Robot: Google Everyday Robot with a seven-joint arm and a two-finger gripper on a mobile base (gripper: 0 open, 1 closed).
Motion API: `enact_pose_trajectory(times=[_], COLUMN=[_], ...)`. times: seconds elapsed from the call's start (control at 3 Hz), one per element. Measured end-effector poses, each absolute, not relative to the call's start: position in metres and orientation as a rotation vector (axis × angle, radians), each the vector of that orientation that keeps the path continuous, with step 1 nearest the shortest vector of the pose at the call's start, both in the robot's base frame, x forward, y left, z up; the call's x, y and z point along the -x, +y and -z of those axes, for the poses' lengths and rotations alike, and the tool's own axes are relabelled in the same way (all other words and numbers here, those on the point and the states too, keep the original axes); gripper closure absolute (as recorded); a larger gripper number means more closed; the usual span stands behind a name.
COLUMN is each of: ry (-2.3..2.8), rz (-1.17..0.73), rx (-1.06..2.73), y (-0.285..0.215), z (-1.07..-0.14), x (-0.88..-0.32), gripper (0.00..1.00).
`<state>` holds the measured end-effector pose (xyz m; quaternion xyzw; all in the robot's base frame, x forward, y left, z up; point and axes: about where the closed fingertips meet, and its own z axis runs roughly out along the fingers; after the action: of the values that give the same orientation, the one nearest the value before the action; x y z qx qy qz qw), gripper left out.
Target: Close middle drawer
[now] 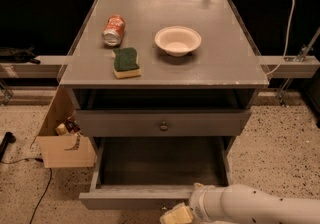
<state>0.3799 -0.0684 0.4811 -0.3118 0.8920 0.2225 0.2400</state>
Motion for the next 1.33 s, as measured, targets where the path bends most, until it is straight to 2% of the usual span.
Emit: enact_pose_trajectory(times=[1.0, 1.33], ry=[2.562, 2.553], rz=[-0.635, -0.64], rx=[0.749, 0.67], y=[-0.076, -0.094], z=[-0.447, -0.462], x=[-0.355, -0.343], gripper=[0.0, 0.0])
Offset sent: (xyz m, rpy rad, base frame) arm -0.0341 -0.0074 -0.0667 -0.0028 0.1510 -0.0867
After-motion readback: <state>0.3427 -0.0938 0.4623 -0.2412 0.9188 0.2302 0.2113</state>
